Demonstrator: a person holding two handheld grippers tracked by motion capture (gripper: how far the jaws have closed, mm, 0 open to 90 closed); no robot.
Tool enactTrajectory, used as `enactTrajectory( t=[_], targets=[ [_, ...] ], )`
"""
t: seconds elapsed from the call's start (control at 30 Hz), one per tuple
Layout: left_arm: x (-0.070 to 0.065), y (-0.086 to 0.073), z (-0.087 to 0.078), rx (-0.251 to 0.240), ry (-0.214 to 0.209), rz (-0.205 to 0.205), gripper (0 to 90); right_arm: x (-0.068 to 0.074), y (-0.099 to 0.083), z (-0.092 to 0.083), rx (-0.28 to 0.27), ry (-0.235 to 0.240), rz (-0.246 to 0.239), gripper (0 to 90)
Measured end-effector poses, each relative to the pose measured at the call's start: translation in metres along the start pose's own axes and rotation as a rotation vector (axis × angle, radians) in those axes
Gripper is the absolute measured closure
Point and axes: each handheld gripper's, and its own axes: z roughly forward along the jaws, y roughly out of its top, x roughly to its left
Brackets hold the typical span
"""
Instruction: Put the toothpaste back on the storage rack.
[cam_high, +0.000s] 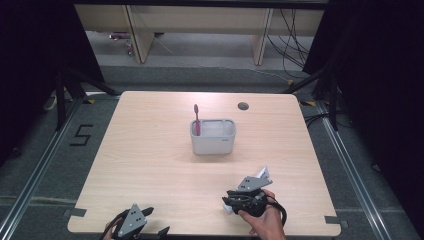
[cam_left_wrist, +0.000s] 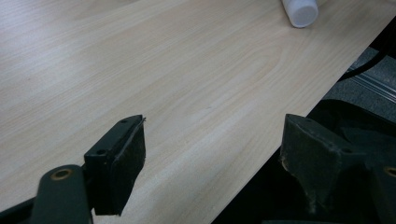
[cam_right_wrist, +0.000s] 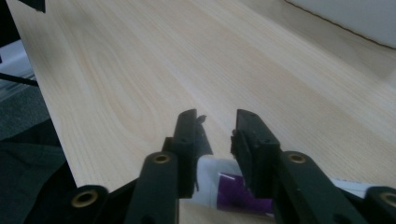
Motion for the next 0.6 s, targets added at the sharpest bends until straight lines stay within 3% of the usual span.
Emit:
enactTrajectory(
  t=[0.03,0.1,0.37,0.47,0.6],
  targets=[
    [-0.001,0.000,0.001,-0.010,0.004,-0.013,21.8,0.002,0.001,0.001,0.013,-0.004,0.016,73.2],
    [-0.002,0.000,0.001,-0.011,0.001,-0.012,21.8,0.002,0.002,0.006,0.015,-0.001,-0.009,76.8],
    [-0.002,0.000,0.002,-0.014,-0.003,-0.011,22.1,0.005,0.003,0.017,0.040,-0.009,-0.017,86.1],
    [0.000,0.000,0.000,0.014,0.006,0.021,22.1,0.003,0.004,0.018,0.055,-0.011,-0.034,87.7],
    [-0.003,0.000,0.002,-0.006,-0.005,-0.008,22.4,0.003,0.004,0.018,0.063,-0.016,-0.019,89.4]
  ],
)
